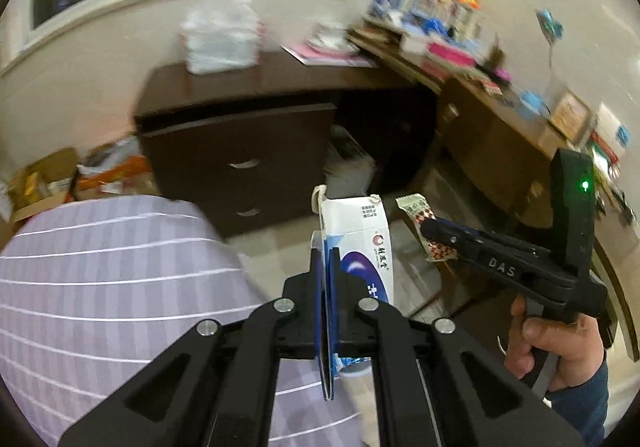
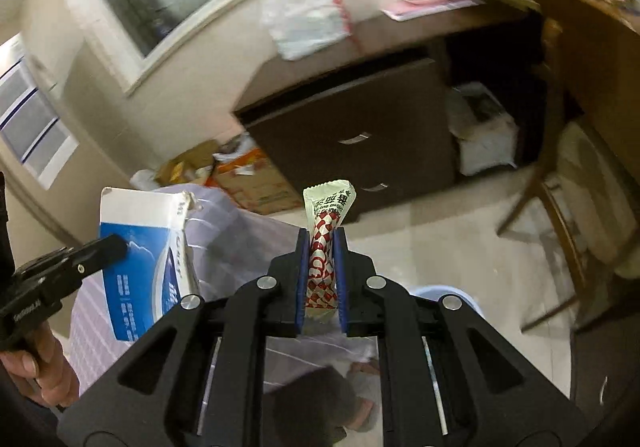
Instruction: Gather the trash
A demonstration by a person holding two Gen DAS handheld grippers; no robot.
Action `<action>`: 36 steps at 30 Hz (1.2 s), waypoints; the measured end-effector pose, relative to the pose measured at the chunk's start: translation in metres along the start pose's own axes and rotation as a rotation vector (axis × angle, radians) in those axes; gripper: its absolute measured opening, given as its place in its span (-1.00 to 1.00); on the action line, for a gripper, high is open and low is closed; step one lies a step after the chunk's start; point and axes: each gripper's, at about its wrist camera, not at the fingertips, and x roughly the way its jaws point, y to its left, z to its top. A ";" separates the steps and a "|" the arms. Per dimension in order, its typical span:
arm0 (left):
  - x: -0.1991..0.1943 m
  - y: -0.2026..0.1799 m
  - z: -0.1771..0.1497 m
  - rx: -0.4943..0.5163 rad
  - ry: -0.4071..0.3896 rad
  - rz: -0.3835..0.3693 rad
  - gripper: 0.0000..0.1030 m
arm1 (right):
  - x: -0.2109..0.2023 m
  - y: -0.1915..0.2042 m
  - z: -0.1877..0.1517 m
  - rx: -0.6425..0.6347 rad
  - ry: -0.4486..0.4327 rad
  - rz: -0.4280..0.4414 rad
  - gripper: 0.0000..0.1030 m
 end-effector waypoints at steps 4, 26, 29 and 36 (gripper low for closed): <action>0.047 -0.035 -0.008 0.056 0.094 -0.021 -0.94 | 0.007 -0.042 -0.015 0.080 0.038 -0.040 -0.76; 0.127 -0.069 -0.018 0.095 0.224 0.129 0.73 | 0.048 -0.134 -0.065 0.338 0.172 -0.153 0.88; 0.102 -0.065 -0.015 0.095 0.174 0.150 0.83 | 0.031 -0.120 -0.058 0.326 0.124 -0.178 0.88; 0.021 -0.044 -0.016 0.082 0.047 0.243 0.85 | -0.006 -0.047 -0.032 0.209 0.045 -0.140 0.88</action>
